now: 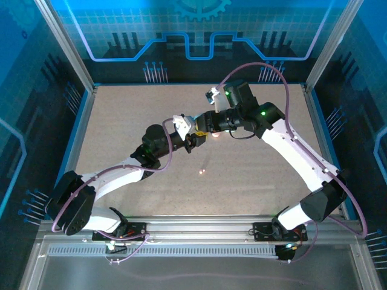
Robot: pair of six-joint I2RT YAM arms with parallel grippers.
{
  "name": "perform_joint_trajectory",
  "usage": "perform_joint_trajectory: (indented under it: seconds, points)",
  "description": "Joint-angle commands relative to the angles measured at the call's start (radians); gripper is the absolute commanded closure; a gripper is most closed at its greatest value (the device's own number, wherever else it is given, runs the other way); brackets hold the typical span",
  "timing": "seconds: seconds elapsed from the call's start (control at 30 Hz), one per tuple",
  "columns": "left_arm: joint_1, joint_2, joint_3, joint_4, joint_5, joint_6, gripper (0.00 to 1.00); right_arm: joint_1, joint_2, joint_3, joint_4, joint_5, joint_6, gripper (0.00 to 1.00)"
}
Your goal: Insert the wireless bluetooth earbuds into the charging case
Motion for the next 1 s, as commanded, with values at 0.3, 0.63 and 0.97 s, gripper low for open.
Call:
perform_joint_trajectory:
  seconds: [0.3, 0.63, 0.97]
  points:
    - [-0.007, -0.023, 0.023, 0.043, -0.004, 0.006, 0.66, 0.009, -0.019, 0.013, -0.039, 0.055, -0.008, 0.66]
    - [-0.007, -0.029, 0.018, 0.043, -0.006, 0.007, 0.66, 0.009, -0.049, 0.007, -0.020, 0.059, -0.002, 0.63]
    - [-0.007, -0.030, 0.014, 0.052, 0.002, 0.013, 0.66, 0.003, -0.184, -0.087, 0.095, 0.132, -0.005, 0.61]
